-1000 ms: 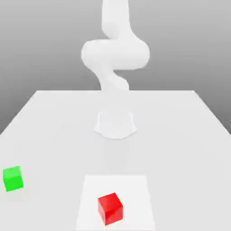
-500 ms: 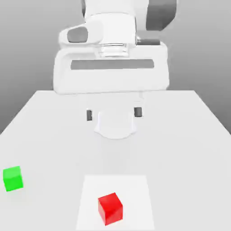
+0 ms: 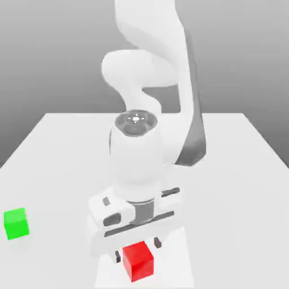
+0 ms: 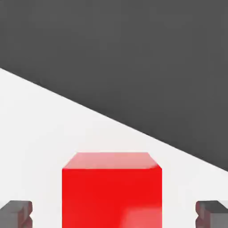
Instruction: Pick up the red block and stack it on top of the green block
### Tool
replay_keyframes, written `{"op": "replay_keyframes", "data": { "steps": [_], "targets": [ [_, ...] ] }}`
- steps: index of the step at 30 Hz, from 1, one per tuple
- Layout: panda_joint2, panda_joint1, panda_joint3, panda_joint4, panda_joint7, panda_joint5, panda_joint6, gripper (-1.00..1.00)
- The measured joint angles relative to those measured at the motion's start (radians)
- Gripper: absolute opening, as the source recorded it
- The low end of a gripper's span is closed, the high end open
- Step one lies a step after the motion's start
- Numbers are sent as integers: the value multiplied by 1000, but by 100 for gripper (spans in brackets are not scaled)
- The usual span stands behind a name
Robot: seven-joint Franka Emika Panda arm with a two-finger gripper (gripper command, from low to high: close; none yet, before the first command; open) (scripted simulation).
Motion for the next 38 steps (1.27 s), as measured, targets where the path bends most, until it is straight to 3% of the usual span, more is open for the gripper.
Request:
{"op": "replay_keyframes", "data": {
  "steps": [6, 11, 18, 22, 26, 27, 34, 38],
  "targets": [
    [4, -2, 2, 1, 1, -1, 3, -100],
    [-148, 11, -24, -23, 26, -39, -126, -100],
    [-227, -192, -208, -30, -137, -32, -202, -100],
    [-244, -374, -328, -24, -270, -8, -228, -100],
    [-124, -445, -285, -9, -383, 106, -134, -100],
    [-93, -461, -265, -7, -404, 134, -107, 100],
    [-87, -466, -261, -7, -408, 139, -101, 100],
    [-207, -439, -309, -15, -328, 27, -202, 100]
  ]
}}
